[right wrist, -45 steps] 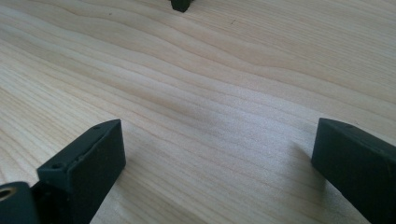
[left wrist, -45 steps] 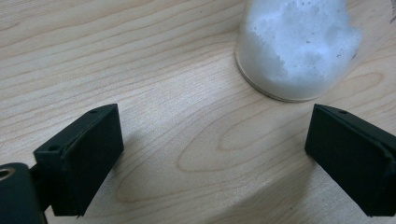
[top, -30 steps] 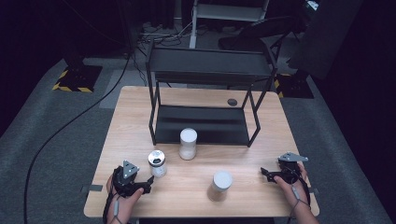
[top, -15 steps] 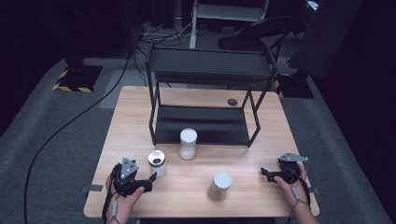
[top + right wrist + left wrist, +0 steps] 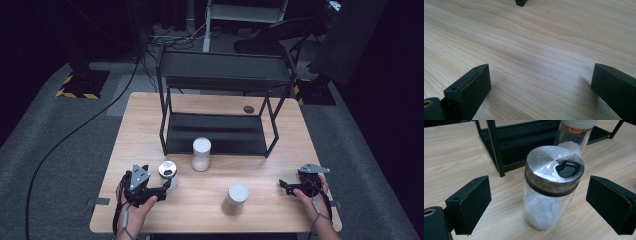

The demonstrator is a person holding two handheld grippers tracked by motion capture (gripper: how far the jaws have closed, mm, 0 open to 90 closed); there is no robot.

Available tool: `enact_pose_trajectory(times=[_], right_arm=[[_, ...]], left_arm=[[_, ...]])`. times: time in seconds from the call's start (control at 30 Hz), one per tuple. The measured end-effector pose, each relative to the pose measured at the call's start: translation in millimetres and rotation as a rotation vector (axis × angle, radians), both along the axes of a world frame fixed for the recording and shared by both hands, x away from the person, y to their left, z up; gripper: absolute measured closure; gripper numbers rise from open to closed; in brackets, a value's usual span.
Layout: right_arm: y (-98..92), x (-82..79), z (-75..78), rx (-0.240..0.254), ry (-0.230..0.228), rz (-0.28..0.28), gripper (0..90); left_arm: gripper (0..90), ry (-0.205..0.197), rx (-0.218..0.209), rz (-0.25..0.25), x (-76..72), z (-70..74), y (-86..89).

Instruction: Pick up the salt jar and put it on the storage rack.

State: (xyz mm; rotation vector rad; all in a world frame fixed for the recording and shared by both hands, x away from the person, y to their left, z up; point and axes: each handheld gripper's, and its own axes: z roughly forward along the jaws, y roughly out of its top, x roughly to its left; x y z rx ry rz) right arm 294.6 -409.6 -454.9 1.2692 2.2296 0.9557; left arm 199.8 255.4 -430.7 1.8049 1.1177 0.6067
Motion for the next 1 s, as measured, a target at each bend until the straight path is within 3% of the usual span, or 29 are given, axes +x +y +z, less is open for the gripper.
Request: enact_pose_trajectory(times=[0.67,1.0], right_arm=[[0.1,0.0,-0.1,0.0,0.0,0.0,2.6],[0.1,-0.1,-0.1,0.0,0.0,0.0,2.6]], left_arm=[[6.7,0.005,-0.004,-0.035,25.4,-4.7,-12.8],[9.6,0.055,-0.007,-0.042,37.8,-11.9,-16.0]])
